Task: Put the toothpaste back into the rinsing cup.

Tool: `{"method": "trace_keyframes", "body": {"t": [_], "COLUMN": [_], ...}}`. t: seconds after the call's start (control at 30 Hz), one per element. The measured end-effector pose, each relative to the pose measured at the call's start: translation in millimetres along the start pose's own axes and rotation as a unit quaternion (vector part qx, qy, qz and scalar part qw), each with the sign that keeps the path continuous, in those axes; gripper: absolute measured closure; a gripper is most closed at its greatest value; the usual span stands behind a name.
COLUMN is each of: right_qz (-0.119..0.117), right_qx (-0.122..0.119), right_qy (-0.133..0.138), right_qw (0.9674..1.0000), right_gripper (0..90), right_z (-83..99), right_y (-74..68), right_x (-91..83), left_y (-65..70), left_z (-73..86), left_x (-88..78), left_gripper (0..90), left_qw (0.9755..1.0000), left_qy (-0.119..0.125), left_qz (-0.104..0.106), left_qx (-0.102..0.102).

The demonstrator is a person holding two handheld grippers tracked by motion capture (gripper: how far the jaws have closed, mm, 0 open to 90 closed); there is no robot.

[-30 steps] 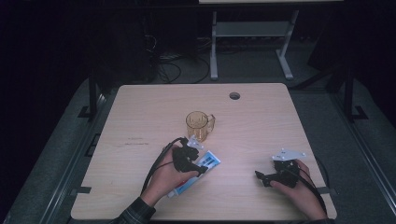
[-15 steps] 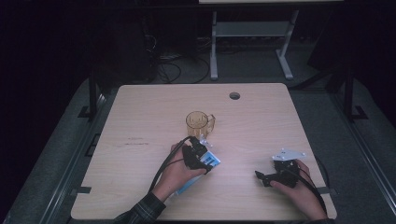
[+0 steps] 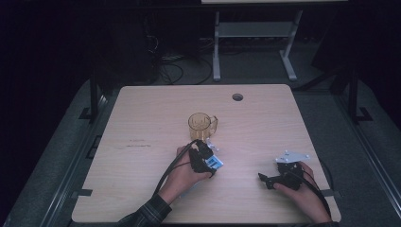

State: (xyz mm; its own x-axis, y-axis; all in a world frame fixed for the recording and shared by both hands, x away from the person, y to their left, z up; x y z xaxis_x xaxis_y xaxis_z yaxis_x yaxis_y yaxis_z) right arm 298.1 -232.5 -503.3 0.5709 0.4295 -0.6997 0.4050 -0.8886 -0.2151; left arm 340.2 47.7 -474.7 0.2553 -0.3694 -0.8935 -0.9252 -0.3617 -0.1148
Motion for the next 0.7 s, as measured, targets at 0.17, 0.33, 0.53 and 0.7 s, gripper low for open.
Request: {"method": "trace_keyframes", "body": {"t": [0.17,0.33,0.53,0.7], "right_qz": [-0.001,-0.001,-0.001,-0.001], "right_qx": [0.000,0.000,0.000,0.000], "right_qy": [0.000,0.000,0.000,0.000], "right_qw": [1.0000,1.0000,1.0000,1.0000], "right_gripper": [7.2,7.2,7.2,7.2], "right_z": [0.1,0.1,0.1,0.1], "right_y": [0.0,-0.1,-0.1,-0.1], "right_x": [0.0,0.0,0.0,-0.1], "left_y": [0.9,2.5,3.6,3.2], "left_z": [-0.4,-1.1,-1.6,-0.7], "left_x": [-0.6,-1.9,-3.7,-6.8], "left_gripper": [42.5,47.5,56.4,65.4], "left_qw": [1.0000,1.0000,0.9998,0.9994], "left_qy": [0.000,-0.005,-0.009,-0.010], "left_qz": [0.000,0.001,0.010,0.024], "left_qx": [-0.004,-0.006,-0.014,-0.024]}}
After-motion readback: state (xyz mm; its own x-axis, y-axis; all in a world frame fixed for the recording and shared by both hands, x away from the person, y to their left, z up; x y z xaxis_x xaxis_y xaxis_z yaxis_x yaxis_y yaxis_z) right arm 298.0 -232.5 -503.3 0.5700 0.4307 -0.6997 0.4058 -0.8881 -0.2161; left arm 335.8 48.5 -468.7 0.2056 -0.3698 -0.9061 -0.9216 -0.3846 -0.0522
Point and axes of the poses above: each handheld gripper's, and its own axes: x roughly forward along the jaws, z roughly out of its underside, y roughly to its right, the point moved 3 cm from there along x, roughly forward along the jaws, and after that the axes turned 15 degrees about x, right-handed, at the moved point
